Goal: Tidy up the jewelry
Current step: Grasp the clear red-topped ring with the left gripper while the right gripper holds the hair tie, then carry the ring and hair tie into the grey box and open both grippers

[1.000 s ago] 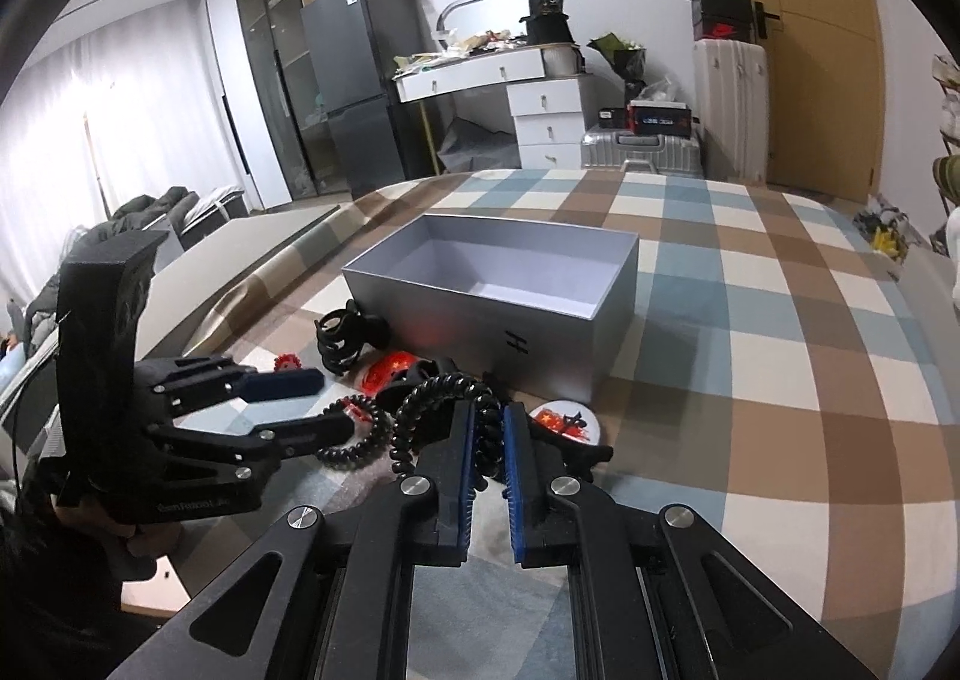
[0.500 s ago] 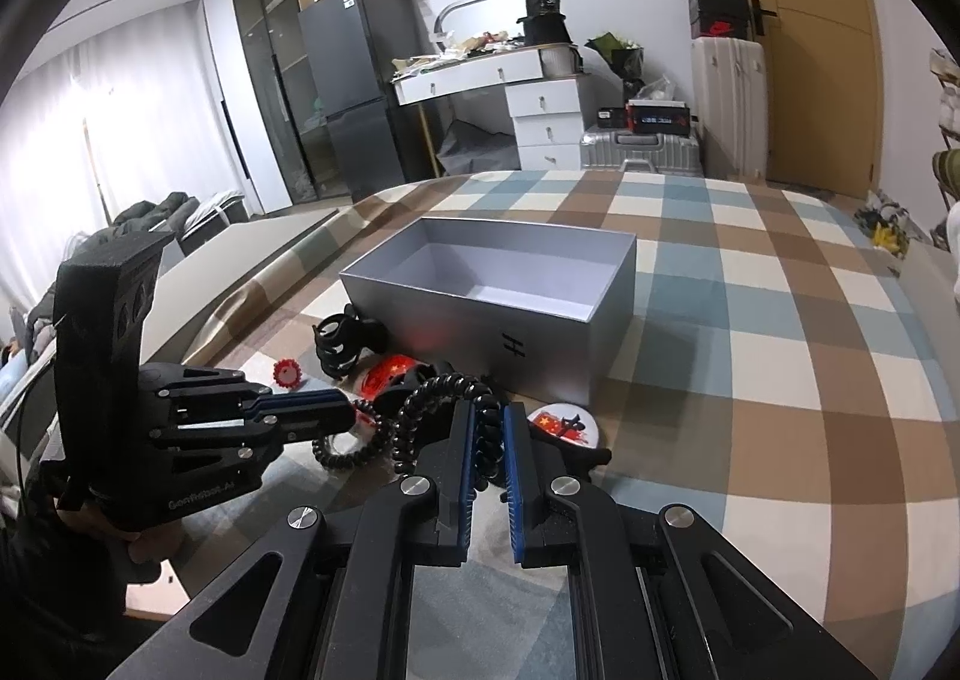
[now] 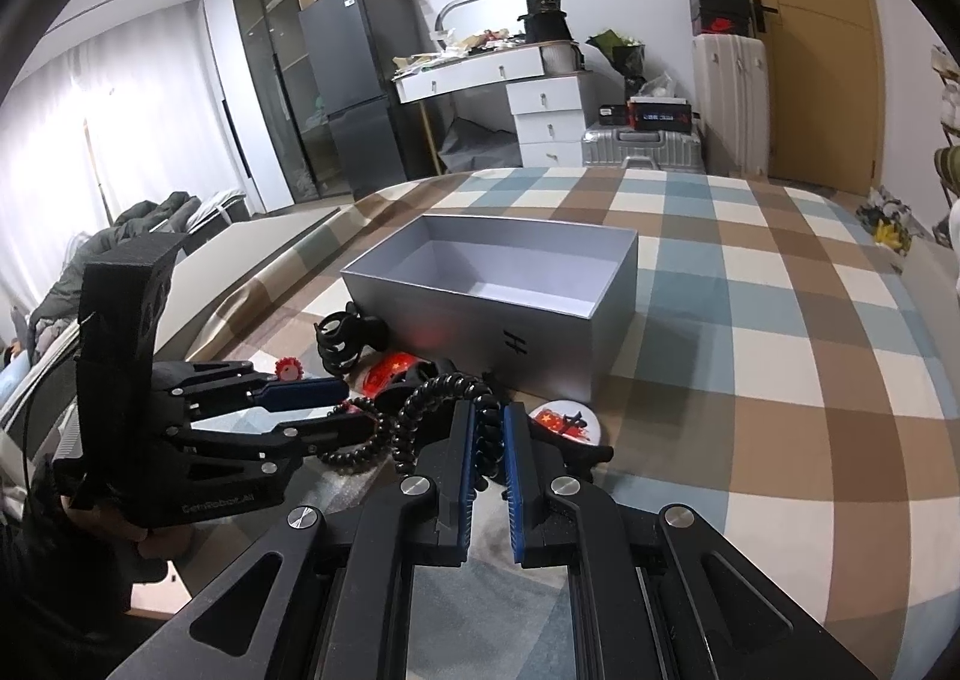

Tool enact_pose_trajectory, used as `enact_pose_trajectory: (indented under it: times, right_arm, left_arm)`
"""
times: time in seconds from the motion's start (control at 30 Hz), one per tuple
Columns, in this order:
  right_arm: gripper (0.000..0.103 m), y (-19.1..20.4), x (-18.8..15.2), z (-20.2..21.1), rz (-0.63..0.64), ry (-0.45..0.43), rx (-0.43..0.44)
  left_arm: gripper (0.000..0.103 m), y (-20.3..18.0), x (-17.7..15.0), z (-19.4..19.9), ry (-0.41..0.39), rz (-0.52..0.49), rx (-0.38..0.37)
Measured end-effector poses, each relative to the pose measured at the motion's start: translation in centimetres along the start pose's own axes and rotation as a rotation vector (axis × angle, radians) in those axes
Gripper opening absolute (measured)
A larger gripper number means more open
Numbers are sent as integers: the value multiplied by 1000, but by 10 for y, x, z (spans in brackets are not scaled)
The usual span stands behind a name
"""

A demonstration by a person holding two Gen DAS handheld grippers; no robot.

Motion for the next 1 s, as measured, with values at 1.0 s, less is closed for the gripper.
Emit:
enact_pose_trajectory:
  times: [1.0]
  right_arm:
    - [9, -22, 56, -29, -127, -102, -39]
  left_arm:
    - [16, 23, 79, 3, -247, 27, 18]
Point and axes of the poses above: each gripper's, at about its wrist camera, not at the fingertips, and z roughly against the way its jaws point, y to its left, x to its top, the point moved 6 cm from there along -z, roughly the way its jaws point, and after that the axes turned 11 degrees about -y, right-handed, at the moved point
